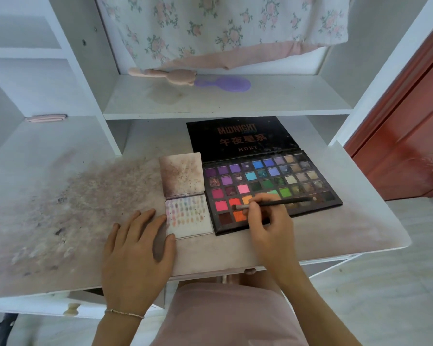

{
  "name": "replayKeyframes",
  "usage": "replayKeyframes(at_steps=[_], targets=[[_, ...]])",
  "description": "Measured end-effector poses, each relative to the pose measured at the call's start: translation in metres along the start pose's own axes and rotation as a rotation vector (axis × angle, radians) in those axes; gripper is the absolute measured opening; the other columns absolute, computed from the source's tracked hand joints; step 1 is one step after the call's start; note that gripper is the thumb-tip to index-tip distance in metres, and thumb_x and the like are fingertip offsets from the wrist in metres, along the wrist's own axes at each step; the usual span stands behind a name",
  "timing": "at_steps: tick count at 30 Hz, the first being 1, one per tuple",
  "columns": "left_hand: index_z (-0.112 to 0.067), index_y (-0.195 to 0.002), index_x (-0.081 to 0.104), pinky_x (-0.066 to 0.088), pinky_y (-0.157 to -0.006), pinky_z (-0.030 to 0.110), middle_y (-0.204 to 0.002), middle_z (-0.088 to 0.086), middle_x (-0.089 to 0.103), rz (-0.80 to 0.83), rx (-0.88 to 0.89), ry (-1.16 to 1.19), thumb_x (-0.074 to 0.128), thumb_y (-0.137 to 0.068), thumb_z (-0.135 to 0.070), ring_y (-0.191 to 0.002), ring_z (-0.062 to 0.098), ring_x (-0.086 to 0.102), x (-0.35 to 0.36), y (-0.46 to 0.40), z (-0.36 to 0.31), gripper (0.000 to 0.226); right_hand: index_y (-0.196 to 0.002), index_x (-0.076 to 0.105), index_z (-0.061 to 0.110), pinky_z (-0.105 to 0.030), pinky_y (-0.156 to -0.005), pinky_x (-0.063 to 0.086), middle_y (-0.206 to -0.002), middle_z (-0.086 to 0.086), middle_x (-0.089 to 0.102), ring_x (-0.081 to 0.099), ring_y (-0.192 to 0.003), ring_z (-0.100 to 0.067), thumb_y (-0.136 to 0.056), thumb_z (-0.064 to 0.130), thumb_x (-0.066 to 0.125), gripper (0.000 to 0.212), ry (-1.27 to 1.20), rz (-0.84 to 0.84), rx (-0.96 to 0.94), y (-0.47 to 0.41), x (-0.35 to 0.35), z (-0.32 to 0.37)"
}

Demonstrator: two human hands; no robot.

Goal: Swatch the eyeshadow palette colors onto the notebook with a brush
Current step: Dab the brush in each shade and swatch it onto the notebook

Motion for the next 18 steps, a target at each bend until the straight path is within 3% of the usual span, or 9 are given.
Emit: replayKeyframes(at_steps=[3,9,18], targets=[[-0.014,-0.105,0.068,0.037,-0.099,0.050,-0.114,0.007,0.065,0.009,0.004,-0.001,0.040,-0.080,-0.042,-0.111,0.030,0.058,0.001,0.000,0.001,0.047,-0.077,0.051,0.035,-0.008,-0.057,0.044,-0.067,0.015,0.061,0.058,-0.068,-0.002,-0.087,0.014,0.052,0.023,-0.005,0.089,0.017,0.003,0.019,0.003],[-0.015,-0.105,0.068,0.037,-0.100,0.050,-0.114,0.006,0.065,0.008,0.006,0.002,0.041,-0.080,-0.041,-0.111,0.029,0.058,0.000,0.000,0.000,0.045,-0.078,0.048,0.039,-0.010,-0.064,0.046,-0.076,0.009,0.061,0.058,-0.076,-0.003,-0.088,0.015,0.054,0.027,0.087,0.209,0.033,0.001,0.035,0.002],[-0.015,-0.104,0.069,0.037,-0.100,0.049,-0.114,0.006,0.065,0.005,0.007,0.002,0.041,-0.080,-0.041,-0.111,0.029,0.058,0.001,0.000,0.001,0.045,-0.068,0.047,0.041,-0.010,-0.062,0.045,-0.062,0.016,0.053,0.056,-0.073,0.003,-0.087,0.012,0.055,0.036,0.141,0.216,-0.022,0.001,0.037,0.006]])
Point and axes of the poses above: each hand's wrist, its own y-axis away from the middle knuckle, its own x-axis out of the palm, z = x × y, the point moved 5 cm from there along -y, towards the middle knuckle
